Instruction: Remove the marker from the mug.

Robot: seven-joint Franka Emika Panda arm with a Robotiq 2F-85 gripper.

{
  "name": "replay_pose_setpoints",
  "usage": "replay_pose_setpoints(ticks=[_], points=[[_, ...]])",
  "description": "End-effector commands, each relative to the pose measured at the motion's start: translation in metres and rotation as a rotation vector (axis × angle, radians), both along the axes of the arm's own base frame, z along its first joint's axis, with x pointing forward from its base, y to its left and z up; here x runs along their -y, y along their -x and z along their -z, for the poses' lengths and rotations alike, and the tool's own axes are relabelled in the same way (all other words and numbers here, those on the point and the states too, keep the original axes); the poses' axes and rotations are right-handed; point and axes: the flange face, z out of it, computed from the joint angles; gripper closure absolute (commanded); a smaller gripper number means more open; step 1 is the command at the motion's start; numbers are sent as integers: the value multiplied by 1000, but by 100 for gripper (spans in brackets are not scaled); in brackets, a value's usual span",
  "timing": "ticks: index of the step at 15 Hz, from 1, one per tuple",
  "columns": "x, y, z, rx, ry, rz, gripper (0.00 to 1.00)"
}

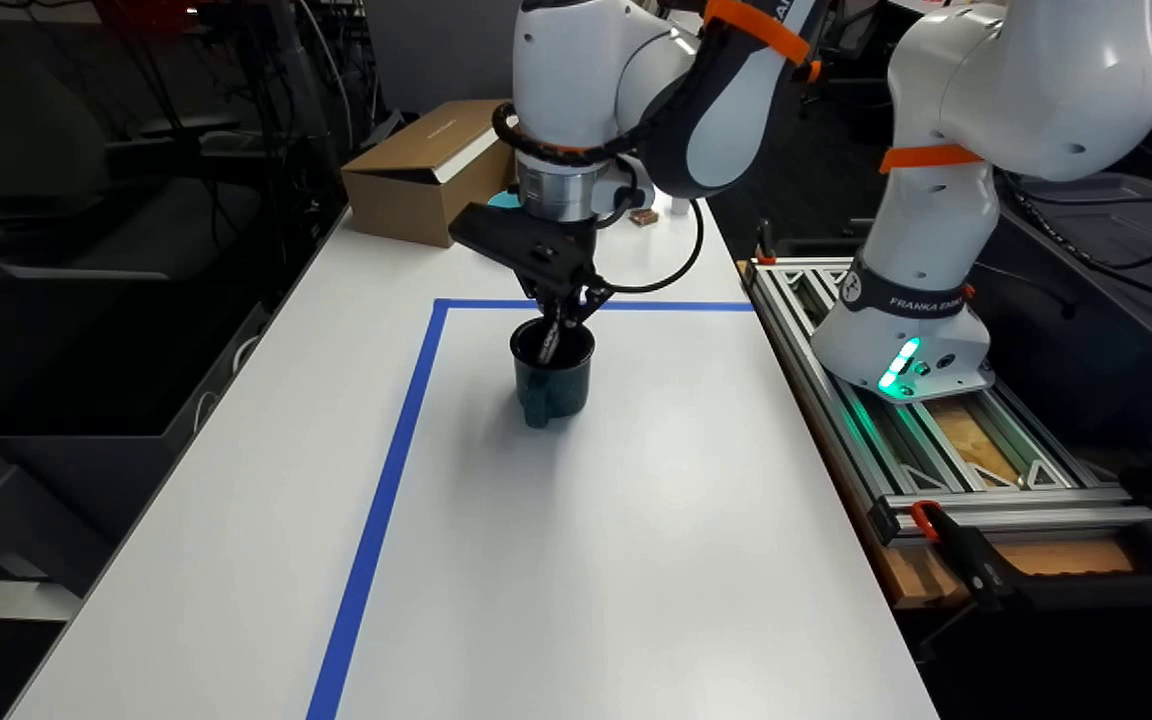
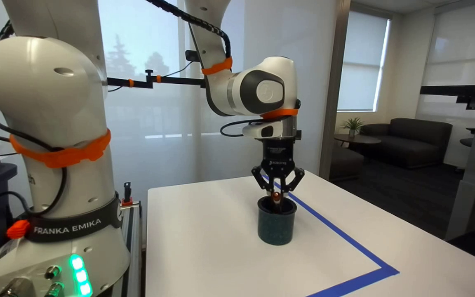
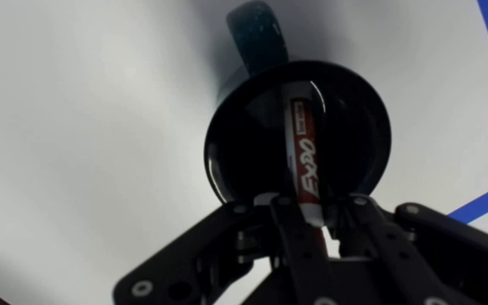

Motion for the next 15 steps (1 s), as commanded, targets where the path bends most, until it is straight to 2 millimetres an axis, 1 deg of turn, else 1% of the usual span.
replay_pose_setpoints(ticks=[1, 2, 5, 7, 9, 11, 12, 13, 15], points=[[2, 20, -42, 13, 9, -16, 95], [5, 20, -51, 22, 10, -19, 95], [24, 11, -78, 144, 30, 1, 95], [37, 5, -87, 213, 30, 27, 95], [51, -1, -83, 273, 20, 56, 95], [67, -6, -74, 333, 4, 90, 95], [75, -12, -65, 350, -12, 116, 95], [81, -11, -56, 361, -18, 134, 95], [96, -15, -36, 355, -28, 177, 95]])
